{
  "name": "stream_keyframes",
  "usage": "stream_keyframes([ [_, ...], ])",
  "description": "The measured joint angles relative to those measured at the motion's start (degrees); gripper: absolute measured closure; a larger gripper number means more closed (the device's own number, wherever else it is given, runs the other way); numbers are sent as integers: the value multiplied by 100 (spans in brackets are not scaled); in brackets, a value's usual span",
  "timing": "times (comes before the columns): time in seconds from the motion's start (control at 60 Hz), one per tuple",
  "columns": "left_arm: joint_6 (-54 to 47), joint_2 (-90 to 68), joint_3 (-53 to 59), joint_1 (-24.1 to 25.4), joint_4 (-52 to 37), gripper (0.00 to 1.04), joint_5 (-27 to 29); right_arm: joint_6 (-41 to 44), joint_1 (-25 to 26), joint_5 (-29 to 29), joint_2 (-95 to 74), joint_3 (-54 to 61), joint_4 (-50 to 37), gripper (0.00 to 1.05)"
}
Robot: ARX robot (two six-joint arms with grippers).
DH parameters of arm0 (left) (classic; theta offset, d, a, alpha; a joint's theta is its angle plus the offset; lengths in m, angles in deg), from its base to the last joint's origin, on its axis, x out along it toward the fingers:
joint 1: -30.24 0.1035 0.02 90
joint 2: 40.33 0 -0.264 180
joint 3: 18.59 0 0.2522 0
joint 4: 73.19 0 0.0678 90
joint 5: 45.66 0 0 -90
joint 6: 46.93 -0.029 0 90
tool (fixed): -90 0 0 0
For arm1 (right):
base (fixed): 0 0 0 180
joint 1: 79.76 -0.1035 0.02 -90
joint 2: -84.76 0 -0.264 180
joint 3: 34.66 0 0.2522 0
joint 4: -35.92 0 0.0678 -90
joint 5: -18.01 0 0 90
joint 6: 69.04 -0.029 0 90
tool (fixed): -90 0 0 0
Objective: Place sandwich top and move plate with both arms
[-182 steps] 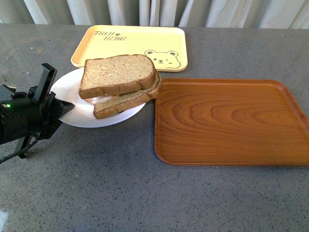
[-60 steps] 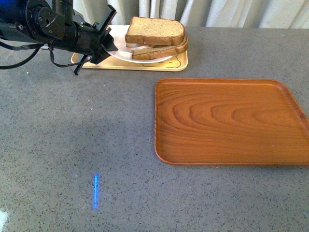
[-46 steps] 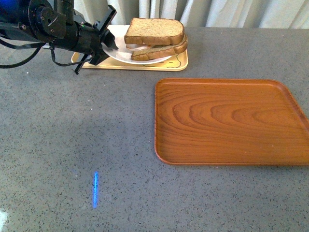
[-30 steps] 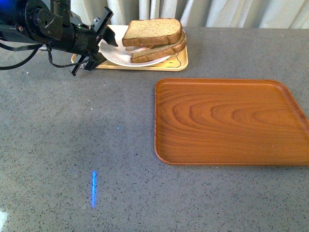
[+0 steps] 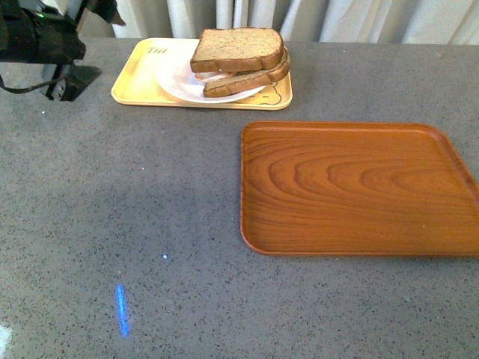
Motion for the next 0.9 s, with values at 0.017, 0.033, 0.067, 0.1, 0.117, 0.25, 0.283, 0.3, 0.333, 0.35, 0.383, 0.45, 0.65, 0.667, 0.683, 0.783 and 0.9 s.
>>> stream_keyframes([
  [0.017, 2, 122, 177, 7, -210, 9, 24, 2, 0, 2, 0, 0, 0, 9],
  [0.033, 0, 184, 267, 11, -317, 9, 31, 0, 0, 0, 0, 0, 0, 9],
  [0.067, 0, 352, 509, 17, -599, 9, 35, 0, 0, 2, 0, 0, 0, 9],
  [0.1, 0, 522, 702, 17, -782, 9, 35, 0, 0, 2, 0, 0, 0, 9],
  [0.117, 0, 551, 723, 17, -800, 9, 33, 0, 0, 2, 0, 0, 0, 9],
  [0.25, -671, 656, 1045, -33, -1523, 16, 704, 0, 0, 4, 0, 0, 0, 9],
  [0.283, -1145, 669, 1314, -63, -2098, 21, 1174, 0, 0, 0, 0, 0, 0, 9],
  [0.3, -1558, 704, 1530, -68, -2441, 25, 1379, 0, 0, 2, 0, 0, 0, 9],
  [0.333, -2280, 800, 1884, -52, -2881, 30, 1537, 2, 0, 0, 0, 0, 0, 9],
  [0.35, -2485, 841, 2009, -48, -3005, 32, 1554, 2, 0, 0, 0, 0, 0, 9],
  [0.383, -3060, 997, 2365, -26, -3318, 37, 1596, 0, 0, 2, 2, 0, 0, 9],
  [0.45, -4061, 1495, 3117, 26, -3764, 50, 1661, 0, 0, 2, 2, 0, 0, 9],
  [0.65, -5184, 3174, 5331, 70, -4295, 100, 1672, 0, 0, 2, 2, 0, 0, 9],
  [0.667, -5193, 3268, 5455, 70, -4306, 103, 1670, 0, 0, 2, 2, 0, 0, 9],
  [0.683, -5189, 3316, 5515, 70, -4308, 104, 1670, 0, 0, 2, 2, 0, 0, 9],
  [0.783, -5235, 3823, 6050, 70, -4339, 103, 1674, 2, 0, 2, 2, 0, 0, 9],
  [0.9, -5248, 4352, 6542, 70, -4336, 103, 1676, 2, 0, 2, 2, 0, 0, 9],
])
